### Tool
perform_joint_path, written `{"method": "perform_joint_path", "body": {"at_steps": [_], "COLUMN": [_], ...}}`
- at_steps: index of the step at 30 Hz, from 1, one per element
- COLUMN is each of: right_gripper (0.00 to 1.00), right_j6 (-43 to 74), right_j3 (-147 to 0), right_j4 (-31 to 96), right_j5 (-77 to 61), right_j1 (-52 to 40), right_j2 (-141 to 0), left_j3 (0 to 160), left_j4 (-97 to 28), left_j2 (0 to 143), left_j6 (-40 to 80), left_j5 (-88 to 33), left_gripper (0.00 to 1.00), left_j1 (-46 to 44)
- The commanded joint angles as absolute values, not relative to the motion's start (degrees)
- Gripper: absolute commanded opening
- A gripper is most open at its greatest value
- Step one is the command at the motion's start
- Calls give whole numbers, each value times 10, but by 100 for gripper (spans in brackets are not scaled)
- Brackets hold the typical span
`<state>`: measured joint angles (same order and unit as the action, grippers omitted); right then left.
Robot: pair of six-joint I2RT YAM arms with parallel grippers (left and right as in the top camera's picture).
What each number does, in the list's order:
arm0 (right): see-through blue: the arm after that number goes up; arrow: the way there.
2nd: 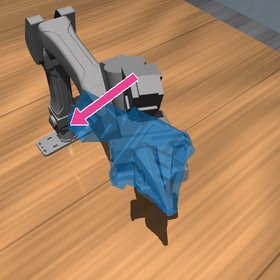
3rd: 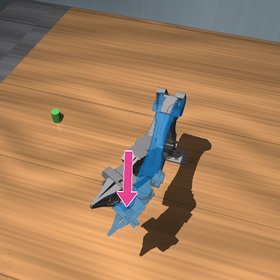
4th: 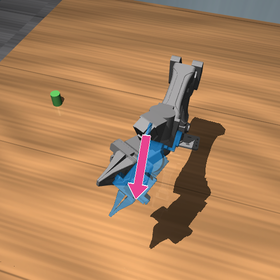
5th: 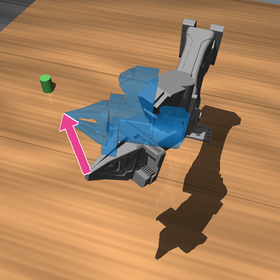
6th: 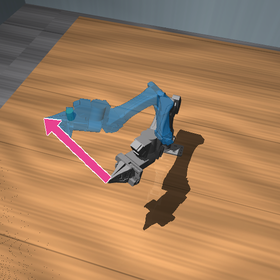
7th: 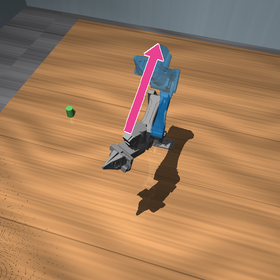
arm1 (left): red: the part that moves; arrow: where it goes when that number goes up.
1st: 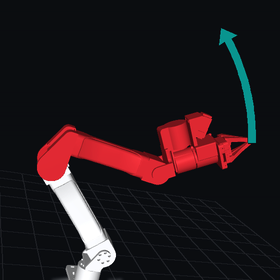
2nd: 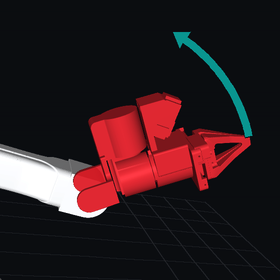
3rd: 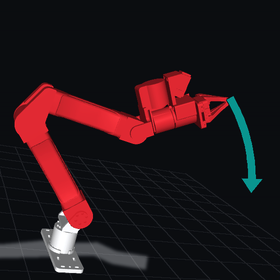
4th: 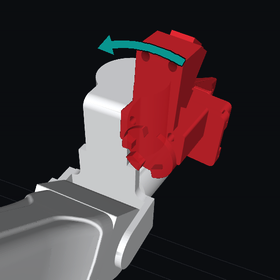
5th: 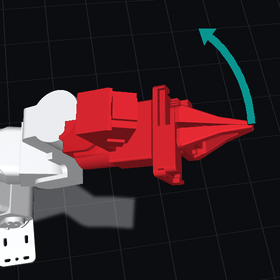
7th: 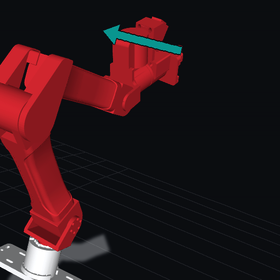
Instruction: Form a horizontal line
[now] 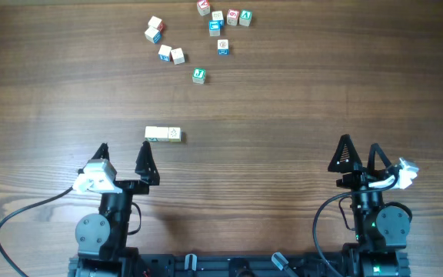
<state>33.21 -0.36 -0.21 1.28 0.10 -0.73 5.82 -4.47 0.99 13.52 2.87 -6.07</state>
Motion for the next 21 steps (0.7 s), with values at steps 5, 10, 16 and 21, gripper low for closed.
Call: {"method": "perform_joint_path", "body": {"at_steps": [5,10,16,21], "right_gripper": [100,100,100,100], "right_j6": [339,339,339,339], "right_j3": [-3,-3,-3,-3], "right_j4": [-4,-4,-4,-4], "right_j5": [3,3,3,3], "right_j1": [4,4,4,4], "right_j2": [-3,-4,-4,-4], "left_j3": [22,3,3,3], "left_j4": [-39,-41,-40,-40], "left_j2": [2,2,2,2], "left_j6": [64,64,64,64], "left_j5": [27,15,15,15], "left_gripper": [100,100,100,100], "left_j1": [-36,-37,-37,-37]}}
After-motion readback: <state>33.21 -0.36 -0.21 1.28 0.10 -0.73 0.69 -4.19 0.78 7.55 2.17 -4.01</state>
